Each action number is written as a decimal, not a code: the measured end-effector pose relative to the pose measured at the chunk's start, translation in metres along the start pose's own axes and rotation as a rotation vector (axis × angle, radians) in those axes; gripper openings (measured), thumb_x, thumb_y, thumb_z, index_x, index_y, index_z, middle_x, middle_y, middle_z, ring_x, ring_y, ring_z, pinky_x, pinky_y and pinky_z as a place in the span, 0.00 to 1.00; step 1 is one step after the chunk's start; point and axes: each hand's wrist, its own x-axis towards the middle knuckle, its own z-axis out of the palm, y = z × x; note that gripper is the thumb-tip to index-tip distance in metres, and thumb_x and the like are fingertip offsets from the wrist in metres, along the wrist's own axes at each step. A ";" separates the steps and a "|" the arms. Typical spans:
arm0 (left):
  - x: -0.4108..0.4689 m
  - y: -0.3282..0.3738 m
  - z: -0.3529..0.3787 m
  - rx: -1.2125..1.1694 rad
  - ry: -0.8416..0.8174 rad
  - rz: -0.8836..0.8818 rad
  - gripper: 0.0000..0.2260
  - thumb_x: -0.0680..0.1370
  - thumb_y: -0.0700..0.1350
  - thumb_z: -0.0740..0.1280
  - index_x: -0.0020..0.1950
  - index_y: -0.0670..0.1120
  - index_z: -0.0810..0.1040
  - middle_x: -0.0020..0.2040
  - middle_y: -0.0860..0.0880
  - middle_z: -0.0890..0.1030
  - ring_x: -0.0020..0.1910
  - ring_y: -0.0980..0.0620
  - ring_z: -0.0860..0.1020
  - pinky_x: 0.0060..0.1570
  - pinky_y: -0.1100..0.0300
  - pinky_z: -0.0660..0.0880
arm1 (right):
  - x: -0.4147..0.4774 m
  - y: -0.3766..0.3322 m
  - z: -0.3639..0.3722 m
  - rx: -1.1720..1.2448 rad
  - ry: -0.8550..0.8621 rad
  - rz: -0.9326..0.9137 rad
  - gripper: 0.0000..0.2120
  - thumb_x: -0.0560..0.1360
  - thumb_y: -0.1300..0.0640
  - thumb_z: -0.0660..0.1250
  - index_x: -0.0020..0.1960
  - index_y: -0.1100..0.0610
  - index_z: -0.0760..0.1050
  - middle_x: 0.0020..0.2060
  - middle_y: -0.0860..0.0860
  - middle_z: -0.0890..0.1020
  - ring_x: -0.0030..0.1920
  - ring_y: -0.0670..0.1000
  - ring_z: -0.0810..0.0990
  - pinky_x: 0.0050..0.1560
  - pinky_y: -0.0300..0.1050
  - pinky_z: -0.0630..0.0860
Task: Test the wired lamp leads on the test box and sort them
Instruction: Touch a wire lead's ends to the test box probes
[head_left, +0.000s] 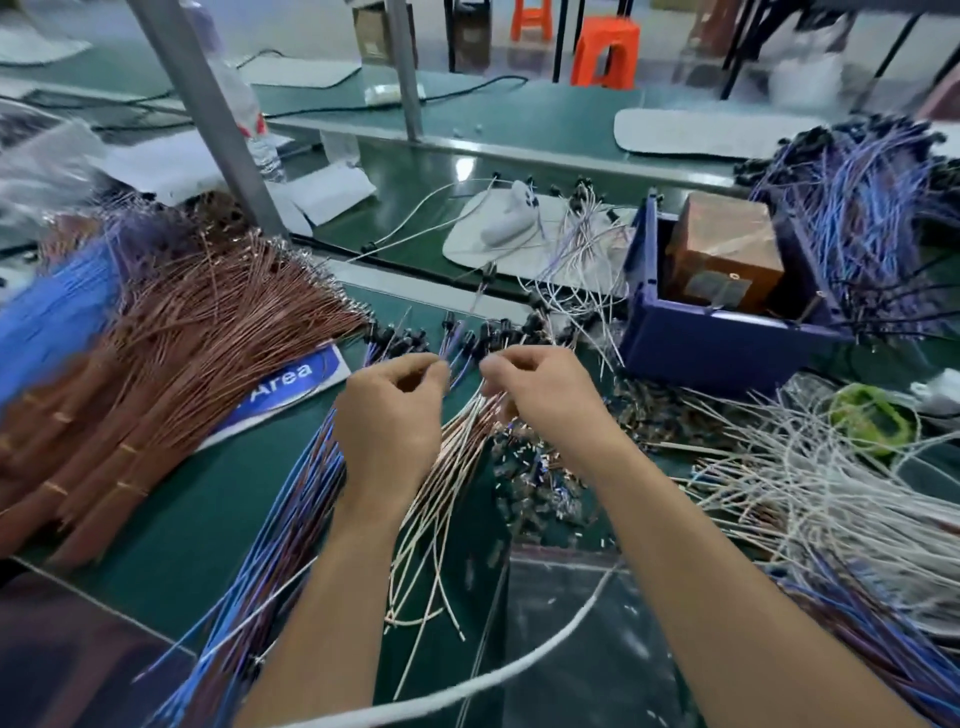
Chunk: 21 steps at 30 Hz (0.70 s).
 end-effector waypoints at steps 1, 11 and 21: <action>-0.003 0.007 0.001 -0.062 -0.095 0.040 0.05 0.74 0.52 0.74 0.49 0.61 0.86 0.35 0.61 0.85 0.36 0.57 0.84 0.39 0.55 0.83 | -0.002 -0.006 -0.001 0.132 -0.008 -0.013 0.08 0.80 0.53 0.68 0.47 0.52 0.85 0.40 0.51 0.87 0.33 0.50 0.80 0.36 0.48 0.77; -0.010 0.040 -0.002 -0.259 -0.671 -0.006 0.13 0.73 0.34 0.76 0.43 0.54 0.90 0.36 0.48 0.86 0.33 0.57 0.81 0.38 0.65 0.78 | -0.055 -0.018 -0.092 1.169 0.191 0.001 0.13 0.85 0.59 0.57 0.53 0.61 0.80 0.30 0.54 0.79 0.38 0.56 0.85 0.40 0.47 0.82; -0.033 0.084 0.025 0.220 -0.711 0.205 0.10 0.71 0.47 0.81 0.35 0.62 0.87 0.30 0.60 0.83 0.24 0.62 0.76 0.24 0.70 0.69 | -0.131 0.025 -0.168 0.453 0.334 -0.012 0.12 0.81 0.59 0.65 0.43 0.56 0.85 0.28 0.53 0.77 0.23 0.46 0.63 0.27 0.39 0.58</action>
